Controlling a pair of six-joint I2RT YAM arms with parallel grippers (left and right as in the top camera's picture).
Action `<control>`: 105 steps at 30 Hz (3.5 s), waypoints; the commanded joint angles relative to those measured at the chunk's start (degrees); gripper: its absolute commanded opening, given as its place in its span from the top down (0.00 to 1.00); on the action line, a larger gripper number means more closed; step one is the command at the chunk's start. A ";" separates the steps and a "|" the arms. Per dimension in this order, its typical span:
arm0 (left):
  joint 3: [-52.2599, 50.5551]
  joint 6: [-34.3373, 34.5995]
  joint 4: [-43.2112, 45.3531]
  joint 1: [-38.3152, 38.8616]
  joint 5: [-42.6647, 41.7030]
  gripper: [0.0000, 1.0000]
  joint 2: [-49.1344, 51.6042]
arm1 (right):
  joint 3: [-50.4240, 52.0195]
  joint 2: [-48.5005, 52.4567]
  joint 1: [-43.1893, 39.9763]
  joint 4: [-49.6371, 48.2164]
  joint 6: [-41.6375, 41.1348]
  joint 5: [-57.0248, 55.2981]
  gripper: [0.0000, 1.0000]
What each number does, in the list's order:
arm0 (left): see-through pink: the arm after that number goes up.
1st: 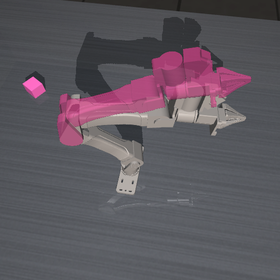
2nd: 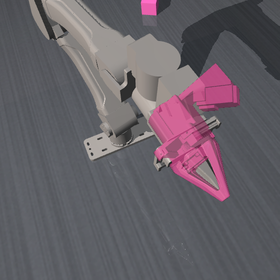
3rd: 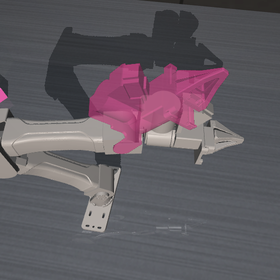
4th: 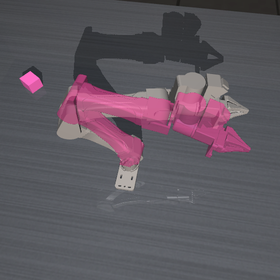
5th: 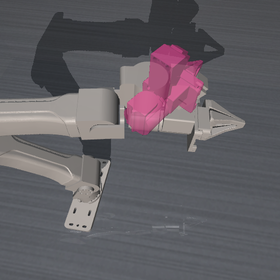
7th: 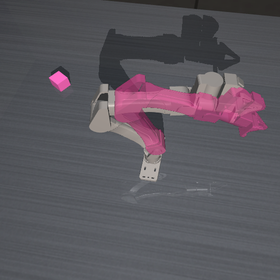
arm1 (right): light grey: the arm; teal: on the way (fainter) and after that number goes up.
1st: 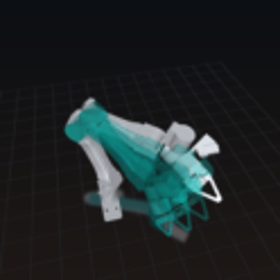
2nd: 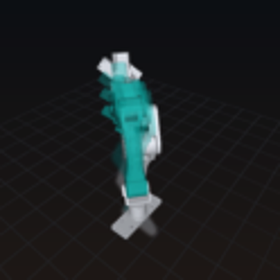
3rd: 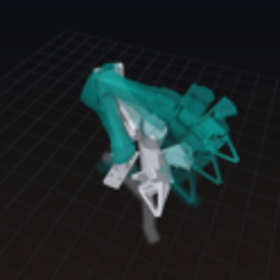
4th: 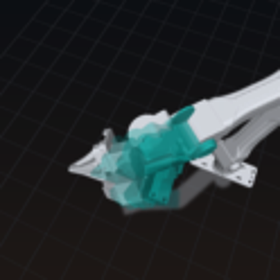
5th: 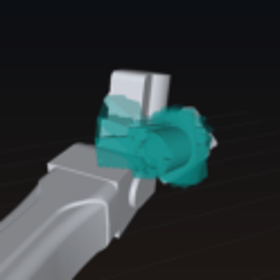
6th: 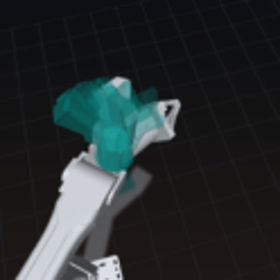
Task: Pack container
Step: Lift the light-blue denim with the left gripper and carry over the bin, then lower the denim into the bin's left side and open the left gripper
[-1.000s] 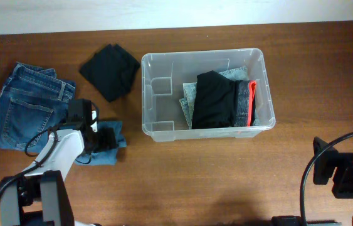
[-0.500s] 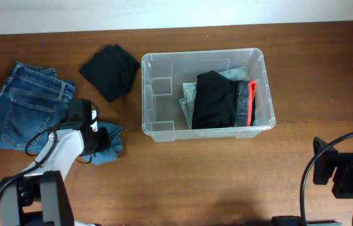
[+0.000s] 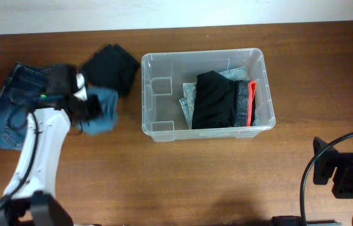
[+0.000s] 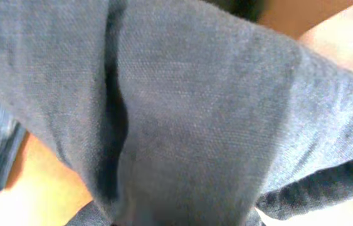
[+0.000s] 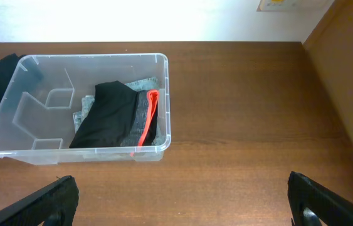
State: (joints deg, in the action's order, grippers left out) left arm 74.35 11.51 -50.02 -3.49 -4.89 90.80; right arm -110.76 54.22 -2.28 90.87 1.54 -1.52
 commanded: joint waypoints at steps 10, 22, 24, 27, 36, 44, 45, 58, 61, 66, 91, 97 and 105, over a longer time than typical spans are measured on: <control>11.58 11.02 -0.13 13.20 -13.77 0.99 -4.31 | -0.09 0.20 -0.37 -0.20 -0.35 -0.68 0.02; 11.58 16.26 0.04 30.23 2.19 0.99 -2.38 | -0.09 0.20 -0.37 -0.20 -0.35 -0.68 0.02; 11.58 16.35 0.13 31.45 3.69 0.99 -1.01 | -0.09 0.20 -0.37 -0.20 -0.35 -0.68 0.01; 11.58 16.96 0.17 32.24 3.67 0.99 2.10 | -0.09 0.20 -0.37 -0.17 -0.35 -0.68 0.01; 11.58 17.84 1.99 32.22 3.67 0.99 11.89 | -0.09 0.20 -0.37 -0.20 -0.35 -0.68 0.02; 11.58 17.86 2.56 32.26 5.16 0.99 18.36 | -0.09 0.20 -0.37 -0.20 -0.35 -0.68 0.02; 11.58 17.86 2.54 32.26 5.16 0.99 18.91 | -0.09 0.20 -0.37 -0.17 -0.35 -0.68 0.02; 11.58 17.79 0.11 32.26 6.43 0.67 19.96 | -0.09 0.20 -0.37 -0.20 -0.35 -0.68 0.02; 11.58 17.77 -0.04 32.26 6.40 0.53 19.96 | -0.09 0.20 -0.37 -0.20 -0.35 -0.68 0.02; 11.61 17.51 -0.02 32.26 6.43 0.41 19.91 | -0.09 0.20 -0.37 -0.20 -0.35 -0.68 0.01; 22.12 15.63 -5.79 33.29 6.43 0.99 19.91 | -0.09 0.20 -0.37 -0.20 -0.35 -0.68 0.01; 22.12 15.63 -5.77 35.04 7.58 0.99 24.28 | -0.09 0.20 -0.37 -0.20 -0.35 -0.68 0.01; 22.12 15.63 -5.95 35.36 9.29 0.99 30.80 | -0.09 0.20 -0.37 -0.20 -0.35 -0.68 0.02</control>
State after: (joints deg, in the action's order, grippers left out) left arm 95.92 27.68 -55.75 31.97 2.96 119.81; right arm -110.76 54.22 -2.28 90.89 1.50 -1.54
